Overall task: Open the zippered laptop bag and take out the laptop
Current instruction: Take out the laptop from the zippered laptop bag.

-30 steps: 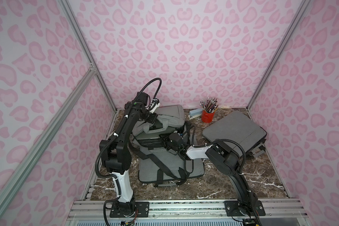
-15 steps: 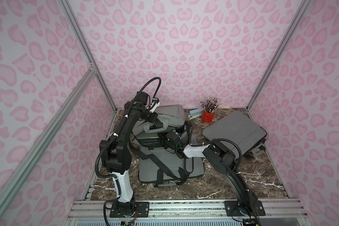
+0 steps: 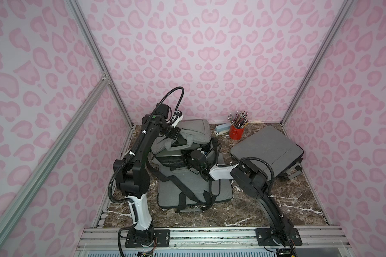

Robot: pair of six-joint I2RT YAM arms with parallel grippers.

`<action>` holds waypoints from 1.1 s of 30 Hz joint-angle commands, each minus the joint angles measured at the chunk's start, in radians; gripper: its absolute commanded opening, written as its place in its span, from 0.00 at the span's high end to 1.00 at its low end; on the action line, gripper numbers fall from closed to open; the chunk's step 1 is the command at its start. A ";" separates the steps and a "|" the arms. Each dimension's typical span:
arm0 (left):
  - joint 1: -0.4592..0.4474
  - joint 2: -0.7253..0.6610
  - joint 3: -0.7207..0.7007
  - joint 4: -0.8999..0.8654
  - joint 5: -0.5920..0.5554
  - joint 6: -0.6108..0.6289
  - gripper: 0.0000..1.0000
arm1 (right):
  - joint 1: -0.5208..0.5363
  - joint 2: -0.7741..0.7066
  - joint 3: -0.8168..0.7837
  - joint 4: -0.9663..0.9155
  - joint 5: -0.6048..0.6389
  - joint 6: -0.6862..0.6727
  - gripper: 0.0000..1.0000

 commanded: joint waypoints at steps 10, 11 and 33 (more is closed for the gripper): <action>-0.002 0.011 0.019 0.019 0.096 -0.024 0.98 | -0.029 -0.027 -0.040 0.161 0.077 0.081 0.62; -0.005 0.013 0.018 0.018 0.099 -0.025 0.98 | -0.027 -0.027 -0.031 0.154 0.076 0.082 0.62; -0.016 0.042 0.054 -0.008 0.155 -0.066 0.98 | -0.035 0.098 0.158 -0.031 0.136 0.104 0.63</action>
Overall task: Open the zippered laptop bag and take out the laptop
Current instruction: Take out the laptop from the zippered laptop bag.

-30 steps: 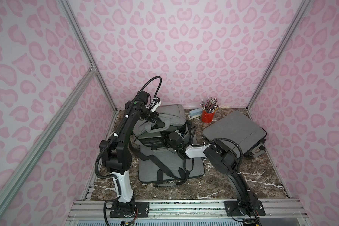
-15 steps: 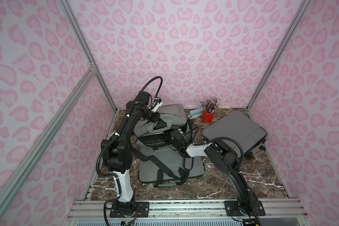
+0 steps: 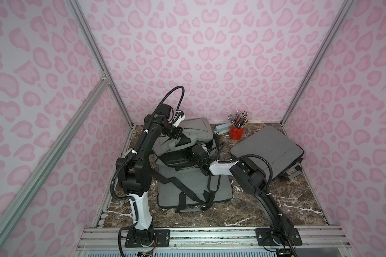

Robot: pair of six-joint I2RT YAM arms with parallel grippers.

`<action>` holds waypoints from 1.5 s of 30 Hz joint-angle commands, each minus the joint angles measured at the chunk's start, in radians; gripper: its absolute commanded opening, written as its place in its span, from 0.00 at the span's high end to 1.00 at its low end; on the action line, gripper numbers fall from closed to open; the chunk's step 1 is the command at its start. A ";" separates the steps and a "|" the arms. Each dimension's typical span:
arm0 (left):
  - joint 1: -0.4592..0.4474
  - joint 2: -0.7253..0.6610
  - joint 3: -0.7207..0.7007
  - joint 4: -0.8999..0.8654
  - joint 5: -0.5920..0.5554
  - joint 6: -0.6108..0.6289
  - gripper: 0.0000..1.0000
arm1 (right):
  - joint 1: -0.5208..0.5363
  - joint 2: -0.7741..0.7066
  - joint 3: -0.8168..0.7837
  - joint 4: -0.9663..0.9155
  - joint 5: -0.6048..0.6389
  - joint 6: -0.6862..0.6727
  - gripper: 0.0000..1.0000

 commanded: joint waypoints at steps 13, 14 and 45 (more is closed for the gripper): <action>-0.008 0.019 0.044 -0.009 0.112 -0.028 0.98 | 0.000 0.155 0.157 0.061 -0.010 -0.041 0.63; -0.008 0.022 0.049 -0.011 0.112 -0.028 0.98 | 0.000 0.167 0.173 0.066 -0.017 -0.049 0.63; -0.019 0.056 0.106 -0.034 0.161 -0.030 0.98 | -0.034 0.322 0.470 0.060 -0.192 -0.134 0.67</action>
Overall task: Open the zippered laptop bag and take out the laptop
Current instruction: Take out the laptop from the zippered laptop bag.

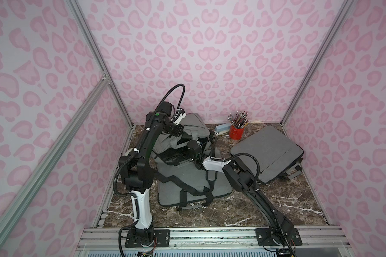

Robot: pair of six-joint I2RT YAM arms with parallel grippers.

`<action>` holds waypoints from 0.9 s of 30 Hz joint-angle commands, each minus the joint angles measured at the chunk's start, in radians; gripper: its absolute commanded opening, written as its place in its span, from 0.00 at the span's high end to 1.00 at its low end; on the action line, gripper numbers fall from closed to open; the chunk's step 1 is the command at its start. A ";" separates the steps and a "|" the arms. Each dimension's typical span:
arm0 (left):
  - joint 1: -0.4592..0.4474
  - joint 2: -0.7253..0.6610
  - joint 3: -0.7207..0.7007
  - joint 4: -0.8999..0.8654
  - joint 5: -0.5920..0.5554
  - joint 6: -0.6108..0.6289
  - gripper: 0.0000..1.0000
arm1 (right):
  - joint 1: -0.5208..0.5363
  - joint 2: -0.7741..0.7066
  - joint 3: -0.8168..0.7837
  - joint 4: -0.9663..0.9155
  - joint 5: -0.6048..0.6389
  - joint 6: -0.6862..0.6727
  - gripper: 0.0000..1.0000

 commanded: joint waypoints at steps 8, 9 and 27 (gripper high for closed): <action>-0.008 0.001 0.018 -0.014 0.163 0.007 0.98 | -0.018 0.018 -0.022 0.156 -0.063 -0.035 0.85; -0.006 0.003 0.017 -0.014 0.161 0.010 0.98 | -0.018 0.009 -0.037 0.168 -0.061 -0.040 0.88; 0.018 0.020 0.016 -0.020 -0.024 0.128 0.98 | -0.005 -0.269 -0.411 0.342 0.040 -0.078 1.00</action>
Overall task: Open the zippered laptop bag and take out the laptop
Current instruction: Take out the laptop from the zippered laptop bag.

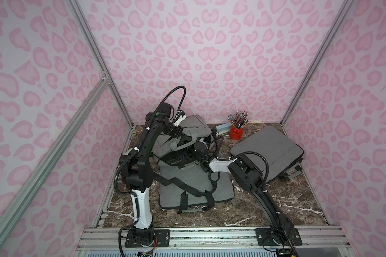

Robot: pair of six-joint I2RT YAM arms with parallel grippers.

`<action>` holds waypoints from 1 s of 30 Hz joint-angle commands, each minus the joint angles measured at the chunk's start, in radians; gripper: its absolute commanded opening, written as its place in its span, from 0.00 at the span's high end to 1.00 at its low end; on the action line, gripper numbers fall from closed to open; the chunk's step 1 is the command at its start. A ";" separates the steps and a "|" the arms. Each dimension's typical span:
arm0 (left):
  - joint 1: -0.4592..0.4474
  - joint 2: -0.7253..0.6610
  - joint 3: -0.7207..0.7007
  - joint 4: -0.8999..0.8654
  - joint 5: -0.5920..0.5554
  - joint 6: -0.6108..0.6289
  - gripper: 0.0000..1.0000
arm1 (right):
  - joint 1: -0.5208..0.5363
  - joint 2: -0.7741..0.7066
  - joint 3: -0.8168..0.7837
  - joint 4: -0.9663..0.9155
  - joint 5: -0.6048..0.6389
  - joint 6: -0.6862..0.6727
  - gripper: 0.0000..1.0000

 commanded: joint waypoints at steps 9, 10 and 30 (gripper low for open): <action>0.000 0.015 0.021 0.010 -0.081 0.141 0.98 | 0.048 -0.170 -0.213 0.273 0.058 0.009 1.00; 0.000 0.018 0.025 0.003 -0.088 0.155 0.98 | 0.052 -0.204 -0.230 0.274 0.056 0.009 1.00; -0.010 0.003 0.004 -0.100 0.022 0.249 0.98 | 0.014 -0.408 -0.551 0.233 0.092 -0.096 1.00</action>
